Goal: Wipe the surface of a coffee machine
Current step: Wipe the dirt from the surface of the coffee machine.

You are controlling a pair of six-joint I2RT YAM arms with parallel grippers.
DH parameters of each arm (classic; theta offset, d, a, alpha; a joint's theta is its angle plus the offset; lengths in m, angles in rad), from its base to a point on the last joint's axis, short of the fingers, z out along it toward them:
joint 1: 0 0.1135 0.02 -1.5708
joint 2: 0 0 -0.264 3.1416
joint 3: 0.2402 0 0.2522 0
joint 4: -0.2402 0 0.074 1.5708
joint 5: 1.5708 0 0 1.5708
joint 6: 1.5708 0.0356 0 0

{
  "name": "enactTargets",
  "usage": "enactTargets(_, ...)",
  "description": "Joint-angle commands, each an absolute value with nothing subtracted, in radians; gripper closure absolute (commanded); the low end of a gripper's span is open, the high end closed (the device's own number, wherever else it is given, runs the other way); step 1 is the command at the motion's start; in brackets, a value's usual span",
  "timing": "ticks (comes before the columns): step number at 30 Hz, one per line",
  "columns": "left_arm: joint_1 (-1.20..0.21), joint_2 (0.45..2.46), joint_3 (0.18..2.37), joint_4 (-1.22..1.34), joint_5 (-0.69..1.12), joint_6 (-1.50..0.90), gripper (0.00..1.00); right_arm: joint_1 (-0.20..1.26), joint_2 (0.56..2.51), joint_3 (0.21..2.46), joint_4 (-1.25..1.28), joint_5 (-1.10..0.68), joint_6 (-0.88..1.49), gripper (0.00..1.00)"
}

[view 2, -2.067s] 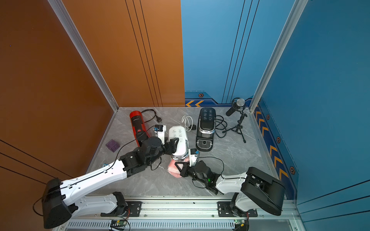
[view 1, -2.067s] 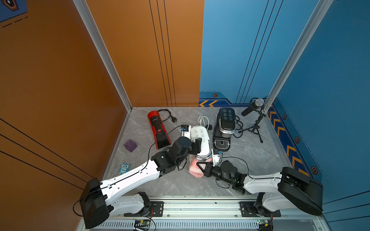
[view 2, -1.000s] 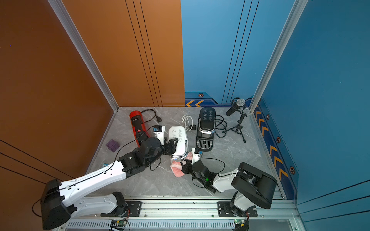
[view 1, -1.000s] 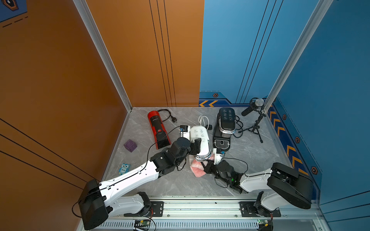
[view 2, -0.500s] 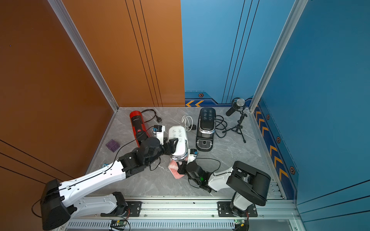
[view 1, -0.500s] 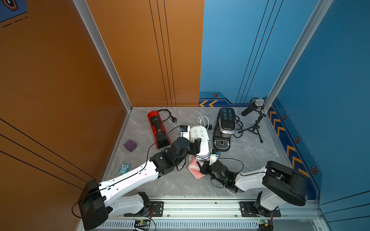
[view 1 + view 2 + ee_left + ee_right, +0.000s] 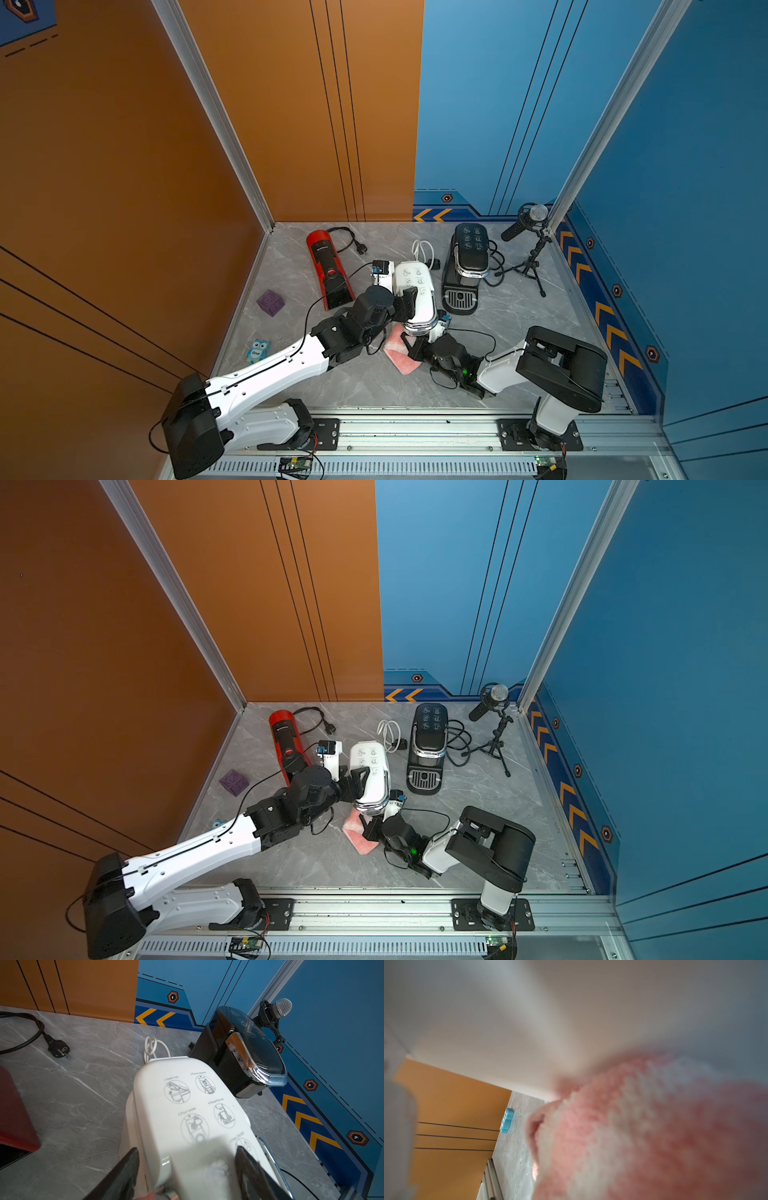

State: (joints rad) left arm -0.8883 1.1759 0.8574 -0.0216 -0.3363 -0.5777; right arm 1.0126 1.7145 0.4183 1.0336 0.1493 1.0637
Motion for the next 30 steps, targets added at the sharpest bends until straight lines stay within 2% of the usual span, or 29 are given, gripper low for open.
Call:
enactTargets(1, -0.879, 1.229, 0.771, -0.339, -0.308, -0.54, 0.27, 0.926, 1.65, 0.383, 1.06, 0.246, 1.056, 1.0)
enactTargets(12, -0.875, 1.216, 0.759, -0.339, -0.306, -0.535, 0.27, 0.911, 1.414, 0.316, 0.891, 0.276, 1.01, 1.0)
enactTargets(17, -0.874, 1.212, 0.76, -0.339, -0.305, -0.537, 0.27, 0.983, 1.491, 0.384, 0.992, 0.227, 1.032, 1.0)
enactTargets(24, -0.875, 1.218, 0.769, -0.339, -0.292, -0.538, 0.28, 1.002, 1.606, 0.426, 1.158, 0.179, 1.088, 1.0)
enactTargets(30, -0.875, 1.223, 0.766, -0.336, -0.294, -0.542, 0.27, 0.986, 1.654, 0.421, 1.102, 0.241, 1.106, 1.0)
